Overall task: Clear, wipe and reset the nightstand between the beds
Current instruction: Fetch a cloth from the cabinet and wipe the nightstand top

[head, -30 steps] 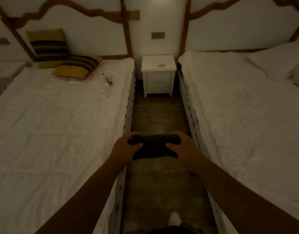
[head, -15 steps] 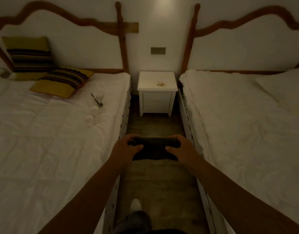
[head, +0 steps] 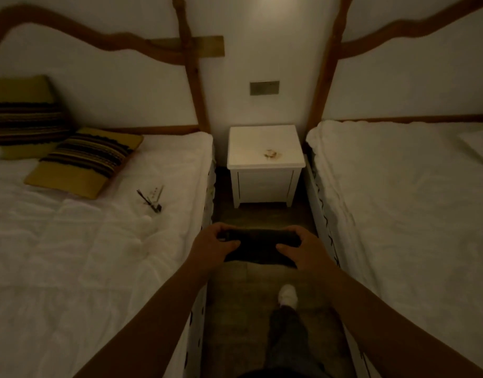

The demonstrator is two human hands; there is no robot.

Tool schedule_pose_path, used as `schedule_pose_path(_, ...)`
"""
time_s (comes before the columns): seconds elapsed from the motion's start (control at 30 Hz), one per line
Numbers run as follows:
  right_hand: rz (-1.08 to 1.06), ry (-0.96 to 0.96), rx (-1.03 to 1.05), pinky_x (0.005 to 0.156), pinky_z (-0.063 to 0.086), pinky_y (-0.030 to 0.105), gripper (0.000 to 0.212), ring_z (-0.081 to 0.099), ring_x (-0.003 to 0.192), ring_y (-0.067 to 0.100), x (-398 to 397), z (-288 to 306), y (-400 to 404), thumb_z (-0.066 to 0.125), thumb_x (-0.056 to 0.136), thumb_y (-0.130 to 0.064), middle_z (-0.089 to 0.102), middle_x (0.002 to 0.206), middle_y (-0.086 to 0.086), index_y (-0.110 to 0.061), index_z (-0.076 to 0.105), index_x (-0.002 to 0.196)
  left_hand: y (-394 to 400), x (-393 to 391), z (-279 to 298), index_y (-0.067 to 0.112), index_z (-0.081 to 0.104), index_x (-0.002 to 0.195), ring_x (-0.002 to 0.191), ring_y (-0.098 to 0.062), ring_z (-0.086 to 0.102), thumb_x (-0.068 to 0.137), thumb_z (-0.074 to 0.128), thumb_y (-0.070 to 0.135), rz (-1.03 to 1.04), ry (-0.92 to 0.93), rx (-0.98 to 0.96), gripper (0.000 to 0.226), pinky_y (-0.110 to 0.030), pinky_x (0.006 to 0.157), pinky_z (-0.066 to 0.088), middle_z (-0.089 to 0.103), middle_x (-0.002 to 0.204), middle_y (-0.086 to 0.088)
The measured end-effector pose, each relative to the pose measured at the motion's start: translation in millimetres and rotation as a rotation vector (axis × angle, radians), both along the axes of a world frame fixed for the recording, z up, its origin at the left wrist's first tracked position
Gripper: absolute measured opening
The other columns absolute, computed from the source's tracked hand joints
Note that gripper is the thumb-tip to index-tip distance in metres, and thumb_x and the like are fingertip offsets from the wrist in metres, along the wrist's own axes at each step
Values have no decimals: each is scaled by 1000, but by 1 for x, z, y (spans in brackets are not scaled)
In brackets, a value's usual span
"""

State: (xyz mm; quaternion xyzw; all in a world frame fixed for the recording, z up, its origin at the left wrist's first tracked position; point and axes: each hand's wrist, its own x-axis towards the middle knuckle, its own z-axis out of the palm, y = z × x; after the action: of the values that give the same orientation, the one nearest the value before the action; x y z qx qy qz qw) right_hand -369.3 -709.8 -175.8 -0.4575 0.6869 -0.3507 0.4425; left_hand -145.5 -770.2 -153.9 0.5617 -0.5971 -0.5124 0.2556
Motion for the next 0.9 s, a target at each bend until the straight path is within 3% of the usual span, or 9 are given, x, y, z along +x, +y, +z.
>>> schedule_pose_path(0.2, 34, -7, 12, 56, 45, 6, 31, 58, 88, 4, -70, -4, -148, 73, 84, -21, 57, 100, -12, -36, 57, 105, -133, -68, -8, 36, 62, 92, 90, -13, 64, 82, 73, 11, 75, -3, 48, 29, -21, 68, 54, 64, 100, 6)
schedule_pose_path(0.3, 68, 9, 25, 70, 47, 17, 33, 59, 96, 15, -98, 3, -206, 73, 83, -20, 57, 101, -7, -26, 58, 112, -183, -95, -3, 35, 62, 92, 89, -9, 63, 82, 73, 12, 109, 7, 47, 28, -20, 69, 52, 64, 99, 8)
schedule_pose_path(0.43, 81, -17, 54, 87, 49, 30, 32, 57, 102, 17, -127, 8, -279, 73, 83, -19, 57, 106, -3, -31, 56, 108, -247, -122, -3, 36, 61, 93, 93, -11, 62, 82, 73, 13, 126, 7, 50, 29, -27, 77, 54, 64, 102, 6)
schedule_pose_path(0.57, 89, -26, 70, 82, 49, 22, 31, 57, 98, 11, -139, 0, -338, 73, 83, -19, 58, 102, -8, -33, 57, 105, -311, -134, -14, 30, 63, 101, 98, -18, 62, 82, 73, 12, 139, -9, 100, 28, -38, 87, 55, 63, 103, 4)
schedule_pose_path(0.67, 79, -24, 77, 65, 47, 7, 32, 56, 89, 5, -139, -7, -390, 72, 84, -17, 57, 97, -12, -25, 58, 111, -369, -137, -25, 21, 64, 107, 100, -21, 62, 82, 72, 8, 117, 25, 133, 29, -38, 87, 55, 63, 108, -3)
schedule_pose_path(0.77, 41, -18, 64, 61, 49, 9, 29, 58, 89, 7, -136, -15, -446, 70, 85, -12, 60, 100, -2, -20, 58, 111, -435, -139, -38, 17, 64, 110, 103, -21, 62, 82, 72, 6, 87, 43, 117, 31, -33, 87, 55, 64, 110, -5)
schedule_pose_path(0.83, 19, 11, 61, 69, 50, 13, 29, 60, 92, 13, -128, -27, -497, 70, 85, -12, 61, 103, 3, -18, 60, 112, -491, -134, -50, 21, 63, 110, 105, -20, 61, 83, 72, 9, 64, 32, 122, 31, -35, 90, 54, 63, 112, -5)
schedule_pose_path(0.9, 3, 60, 56, 83, 50, 26, 32, 58, 98, 17, -128, -30, -528, 70, 85, -13, 61, 107, 3, -17, 60, 115, -526, -135, -55, 23, 62, 110, 107, -20, 59, 83, 72, 11, 35, 17, 119, 31, -37, 93, 52, 62, 113, -3)
